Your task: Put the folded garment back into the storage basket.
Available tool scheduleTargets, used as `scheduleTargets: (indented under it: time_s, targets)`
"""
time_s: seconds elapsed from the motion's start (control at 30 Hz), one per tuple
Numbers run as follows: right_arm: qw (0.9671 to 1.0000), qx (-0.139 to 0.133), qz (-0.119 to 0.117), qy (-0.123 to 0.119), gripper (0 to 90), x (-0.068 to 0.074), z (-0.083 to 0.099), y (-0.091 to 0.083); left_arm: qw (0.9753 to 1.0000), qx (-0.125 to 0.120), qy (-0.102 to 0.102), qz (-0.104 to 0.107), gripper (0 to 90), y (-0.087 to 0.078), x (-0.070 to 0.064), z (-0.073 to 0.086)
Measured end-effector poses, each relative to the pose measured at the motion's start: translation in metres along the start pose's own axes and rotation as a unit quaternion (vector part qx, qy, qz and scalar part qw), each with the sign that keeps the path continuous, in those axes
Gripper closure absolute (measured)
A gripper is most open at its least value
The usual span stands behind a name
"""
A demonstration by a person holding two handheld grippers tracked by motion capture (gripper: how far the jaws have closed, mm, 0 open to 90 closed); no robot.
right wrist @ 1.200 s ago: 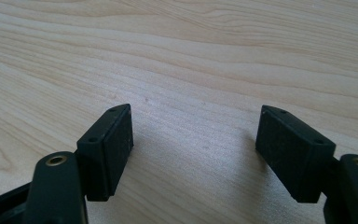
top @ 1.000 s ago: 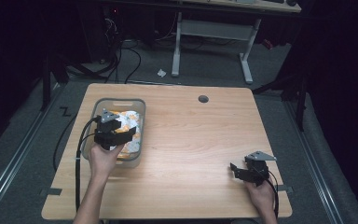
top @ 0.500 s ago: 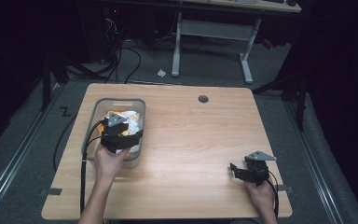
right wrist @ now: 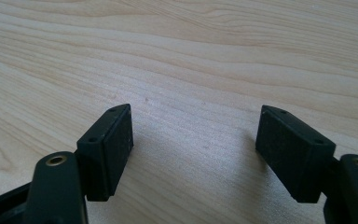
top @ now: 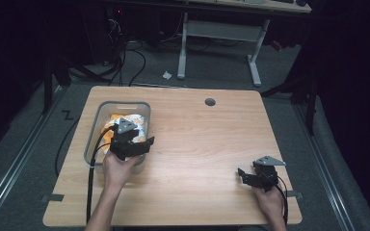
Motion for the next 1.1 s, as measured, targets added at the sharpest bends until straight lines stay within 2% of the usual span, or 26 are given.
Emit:
scheduleTargets:
  time_s: [0.53,0.77,1.1]
  targets:
    - [1.0,0.0,0.0,0.001,27.6,0.0,0.0,0.0,0.9997,0.001,0.015,0.021,35.5,0.002,-0.023,0.003]
    - [1.0,0.0,0.0,0.001,27.6,0.0,0.0,0.0,0.9994,0.002,0.014,0.033,35.5,0.004,-0.032,0.008]
    - [1.0,0.0,0.0,0.001,27.6,0.0,0.0,0.0,0.999,0.006,0.028,0.036,35.4,0.008,-0.047,0.016]
Point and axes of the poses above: each handheld gripper's, and its own axes: y roughly forward along the jaws, z roughly out of its underside, x roughly to its left, the point moved 10 cm from there along y, roughly forward along the jaws, and after that the axes turned 9 degrees about -z, right-handed, at the moved point
